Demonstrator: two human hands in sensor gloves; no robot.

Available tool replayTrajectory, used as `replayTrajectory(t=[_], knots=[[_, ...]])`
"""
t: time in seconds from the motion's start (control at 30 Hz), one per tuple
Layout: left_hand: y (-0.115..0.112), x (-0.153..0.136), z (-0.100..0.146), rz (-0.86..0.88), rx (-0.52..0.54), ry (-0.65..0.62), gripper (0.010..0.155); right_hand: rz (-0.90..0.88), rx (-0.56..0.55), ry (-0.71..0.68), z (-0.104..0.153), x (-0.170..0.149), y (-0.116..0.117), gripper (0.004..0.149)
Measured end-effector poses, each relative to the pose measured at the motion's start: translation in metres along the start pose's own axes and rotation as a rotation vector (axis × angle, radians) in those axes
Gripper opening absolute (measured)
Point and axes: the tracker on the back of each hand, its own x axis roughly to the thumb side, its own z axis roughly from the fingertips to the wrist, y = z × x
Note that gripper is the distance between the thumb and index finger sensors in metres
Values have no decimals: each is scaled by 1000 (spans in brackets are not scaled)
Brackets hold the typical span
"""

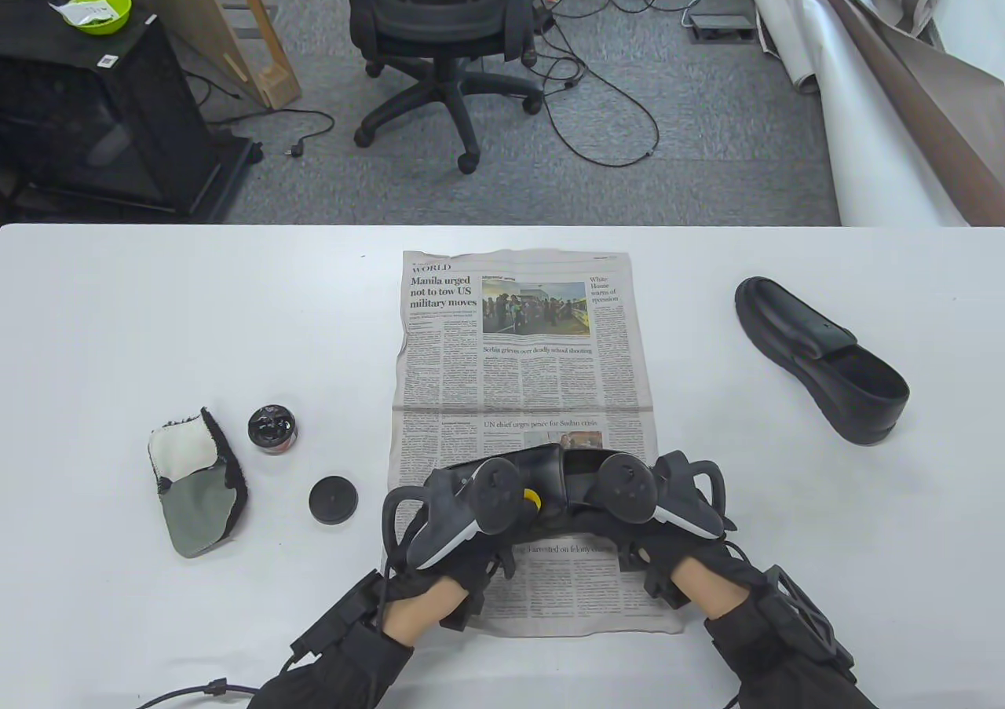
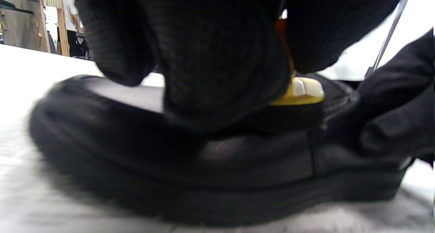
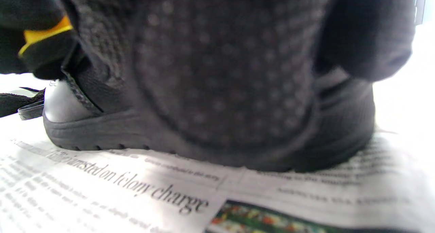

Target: Dip and apply built-in sponge shoe polish on shoes

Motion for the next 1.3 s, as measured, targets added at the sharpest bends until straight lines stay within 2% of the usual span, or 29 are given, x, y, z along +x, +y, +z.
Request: replayTrajectory(t=[0.13,0.43,0.57,0.7,0.87,1.07,1.3], knots=[[1,17,-2,-87,123,-36,46,-3,1,-4,0,0,0,45],[5,25,-23,-122,210,-27,46,-11,4,-10,-1,-1,0,45],[7,26,-38,-133,191,3,46,-10,-3,-6,0,-1,0,45],[8,23,-52,-171,123,45,46,-4,-15,7,1,0,1,45],[3,9,-65,-197,73,116,46,-2,-16,7,1,0,1,45],[5,-14,-67,-250,2,170,46,-1,-15,8,1,0,1,45],[11,-55,-53,-225,-31,226,46,1,-14,13,1,0,1,45]])
